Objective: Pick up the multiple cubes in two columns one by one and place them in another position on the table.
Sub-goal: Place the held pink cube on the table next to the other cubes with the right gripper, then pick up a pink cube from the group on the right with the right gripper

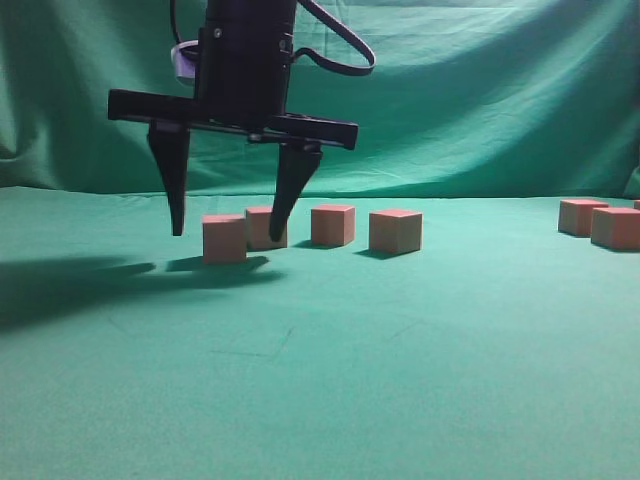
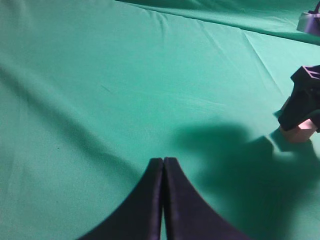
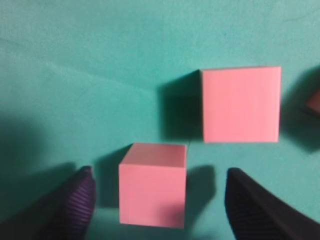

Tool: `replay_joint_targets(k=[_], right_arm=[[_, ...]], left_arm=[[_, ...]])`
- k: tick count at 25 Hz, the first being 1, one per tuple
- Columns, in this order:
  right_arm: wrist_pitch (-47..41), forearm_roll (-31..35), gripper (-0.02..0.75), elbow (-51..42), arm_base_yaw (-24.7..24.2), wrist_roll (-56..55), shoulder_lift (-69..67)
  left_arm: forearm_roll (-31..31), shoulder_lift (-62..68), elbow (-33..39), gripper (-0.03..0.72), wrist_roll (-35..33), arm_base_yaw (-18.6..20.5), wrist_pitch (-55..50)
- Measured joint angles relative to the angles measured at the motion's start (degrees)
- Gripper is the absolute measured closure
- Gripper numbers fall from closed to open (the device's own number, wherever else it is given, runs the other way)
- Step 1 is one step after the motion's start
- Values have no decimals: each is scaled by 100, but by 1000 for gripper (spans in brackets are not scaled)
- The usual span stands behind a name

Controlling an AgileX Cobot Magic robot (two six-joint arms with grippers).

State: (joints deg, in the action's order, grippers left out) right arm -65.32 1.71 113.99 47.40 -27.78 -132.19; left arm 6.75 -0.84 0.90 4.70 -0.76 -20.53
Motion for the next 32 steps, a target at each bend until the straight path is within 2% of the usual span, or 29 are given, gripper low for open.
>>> replay_joint_targets(k=[1, 6, 12, 13, 20, 25, 32], right_arm=[[-24, 0, 227, 0, 0, 0, 0], [-320, 79, 232, 189, 0, 74, 0], [-534, 134, 232, 1240, 0, 469, 20], [-547, 153, 192, 1366, 0, 540, 57], [-623, -174, 206, 1543, 0, 1157, 1029], [-641, -943, 206, 812, -97, 1241, 2368], [-664, -1210, 206, -1265, -961, 1145, 4113]], left_arm=[[0, 0, 0, 688, 0, 0, 0], [0, 0, 0, 688, 0, 0, 0], [0, 0, 0, 688, 0, 0, 0], [0, 0, 0, 688, 0, 0, 0], [0, 0, 0, 688, 0, 0, 0], [0, 0, 0, 688, 0, 0, 0], [0, 0, 0, 688, 0, 0, 0]])
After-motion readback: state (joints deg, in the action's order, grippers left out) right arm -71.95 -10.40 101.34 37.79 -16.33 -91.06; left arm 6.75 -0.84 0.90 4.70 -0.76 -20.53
